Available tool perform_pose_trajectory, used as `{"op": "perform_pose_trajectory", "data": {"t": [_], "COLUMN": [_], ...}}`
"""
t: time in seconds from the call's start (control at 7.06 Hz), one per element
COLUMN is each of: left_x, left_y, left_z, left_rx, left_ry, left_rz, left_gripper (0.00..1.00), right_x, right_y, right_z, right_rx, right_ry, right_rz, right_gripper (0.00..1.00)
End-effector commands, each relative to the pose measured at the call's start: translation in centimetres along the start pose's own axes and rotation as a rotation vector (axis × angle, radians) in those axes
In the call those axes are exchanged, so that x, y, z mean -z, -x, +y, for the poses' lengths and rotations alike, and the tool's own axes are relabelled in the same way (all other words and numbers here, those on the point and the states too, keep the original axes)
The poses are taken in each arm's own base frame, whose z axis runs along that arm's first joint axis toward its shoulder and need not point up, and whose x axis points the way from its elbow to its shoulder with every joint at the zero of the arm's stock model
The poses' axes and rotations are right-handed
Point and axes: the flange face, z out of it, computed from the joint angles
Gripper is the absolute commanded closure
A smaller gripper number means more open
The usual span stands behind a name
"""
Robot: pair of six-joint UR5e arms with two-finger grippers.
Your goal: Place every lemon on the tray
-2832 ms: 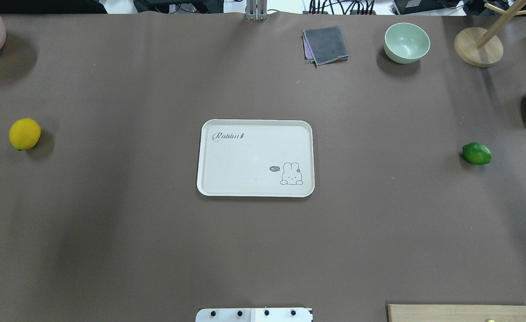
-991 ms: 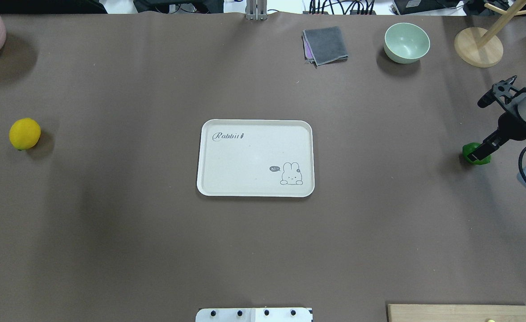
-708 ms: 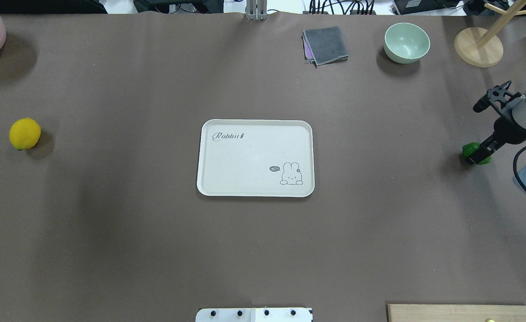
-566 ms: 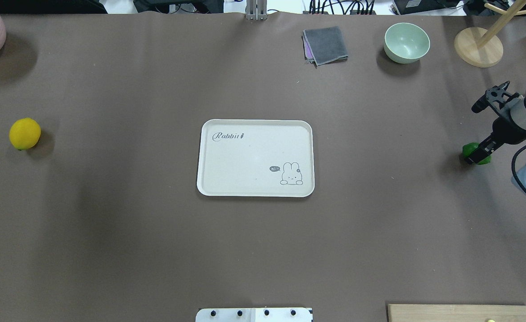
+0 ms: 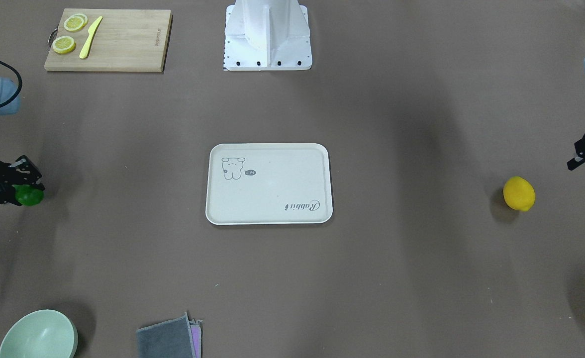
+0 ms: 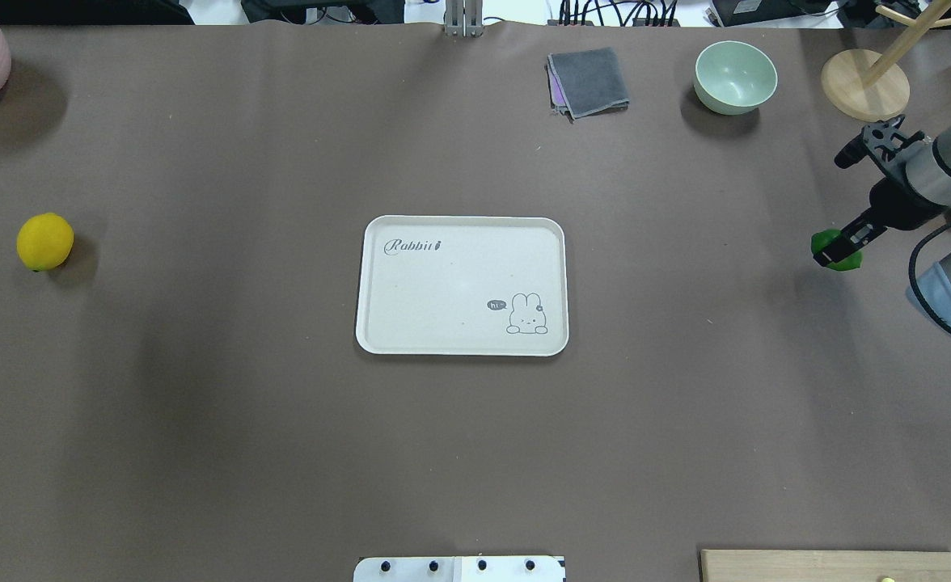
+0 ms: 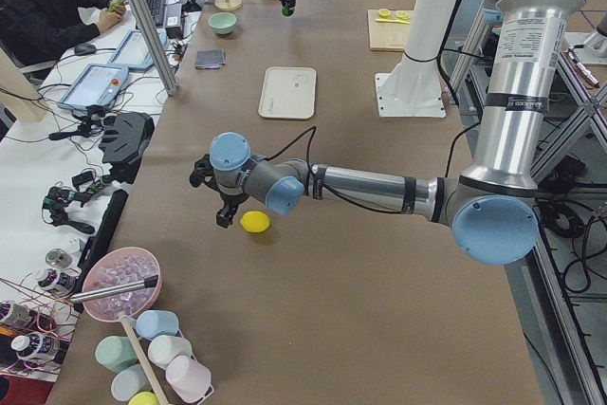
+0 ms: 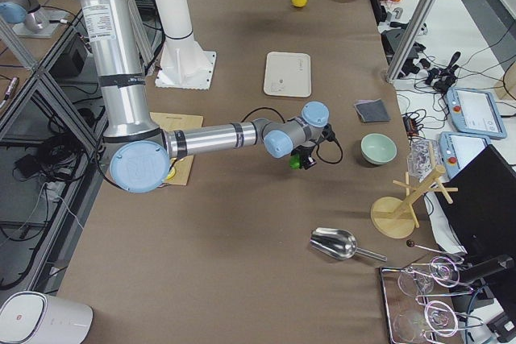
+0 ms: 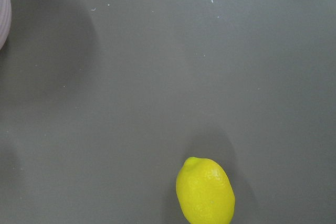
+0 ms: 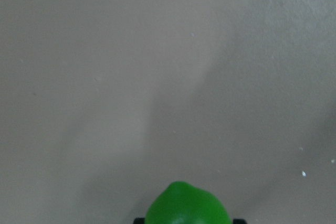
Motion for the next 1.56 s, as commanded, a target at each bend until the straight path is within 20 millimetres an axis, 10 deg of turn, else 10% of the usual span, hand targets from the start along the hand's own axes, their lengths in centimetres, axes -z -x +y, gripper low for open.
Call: {"op": "perform_pose_trajectory", "data": {"t": [0.0,0.57,1.42], "left_x": [-3.0,-9.7,-14.3], "left_y": [-1.8,-4.4,-3.6], "left_z": [0.1,1.3,-1.5], "left_rx": [-0.057,0.049,0.132], "left_ry": [0.024,0.112,0.092], "left_rz": [-0.03,-0.004,-0.078], "left_gripper": [0.03,0.02,0.02], "right_x": [3.9,6.3,6.9], "right_y": [4.6,12.0,16.3], "right_z": [-2.3,-6.0,-8.9], "right_rx": [-0.144,-0.285,-0.329], "right_ry": [-0.064,-0.11,-0.124], "right_rz": [-0.077,-0.139,-0.175], "right_gripper": [1.0,1.0,1.0]}}
